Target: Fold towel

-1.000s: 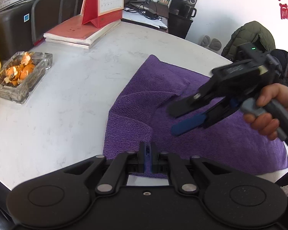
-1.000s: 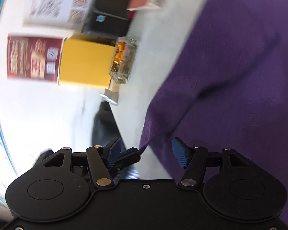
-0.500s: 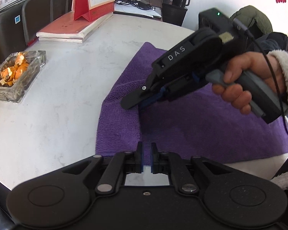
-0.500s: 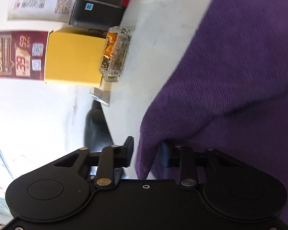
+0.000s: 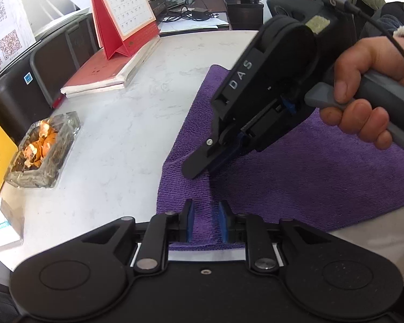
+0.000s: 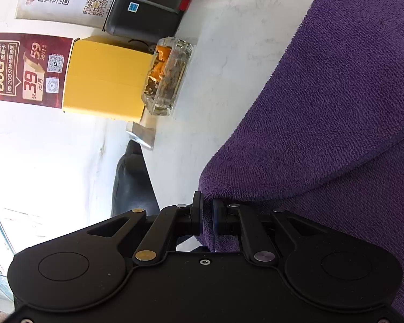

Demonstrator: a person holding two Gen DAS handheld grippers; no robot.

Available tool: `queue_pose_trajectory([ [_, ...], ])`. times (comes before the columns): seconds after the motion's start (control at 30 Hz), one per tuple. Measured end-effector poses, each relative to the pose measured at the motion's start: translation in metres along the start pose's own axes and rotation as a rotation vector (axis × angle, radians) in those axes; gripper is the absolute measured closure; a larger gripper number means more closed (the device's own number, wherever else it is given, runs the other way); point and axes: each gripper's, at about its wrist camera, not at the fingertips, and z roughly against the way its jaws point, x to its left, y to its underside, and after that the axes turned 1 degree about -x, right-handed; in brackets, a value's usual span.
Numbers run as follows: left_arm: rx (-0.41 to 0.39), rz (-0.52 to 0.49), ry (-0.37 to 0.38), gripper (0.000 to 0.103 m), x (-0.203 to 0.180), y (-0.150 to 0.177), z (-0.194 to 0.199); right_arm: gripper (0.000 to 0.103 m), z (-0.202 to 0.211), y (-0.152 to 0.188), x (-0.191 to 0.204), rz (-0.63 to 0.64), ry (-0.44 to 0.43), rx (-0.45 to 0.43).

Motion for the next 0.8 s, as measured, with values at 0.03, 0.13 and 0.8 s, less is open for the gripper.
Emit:
queue_pose_trajectory([
  [0.03, 0.004, -0.009, -0.011, 0.085, -0.002, 0.0, -0.002, 0.095, 0.0, 0.0, 0.001, 0.003, 0.001, -0.001],
  [0.13, 0.003, -0.043, -0.073, 0.085, -0.007, -0.001, -0.006, 0.095, 0.001, 0.001, 0.005, 0.004, -0.01, 0.0],
  [0.8, 0.048, 0.084, -0.098, 0.099, 0.009, -0.002, -0.013, 0.095, 0.001, 0.008, 0.013, -0.003, -0.032, 0.013],
])
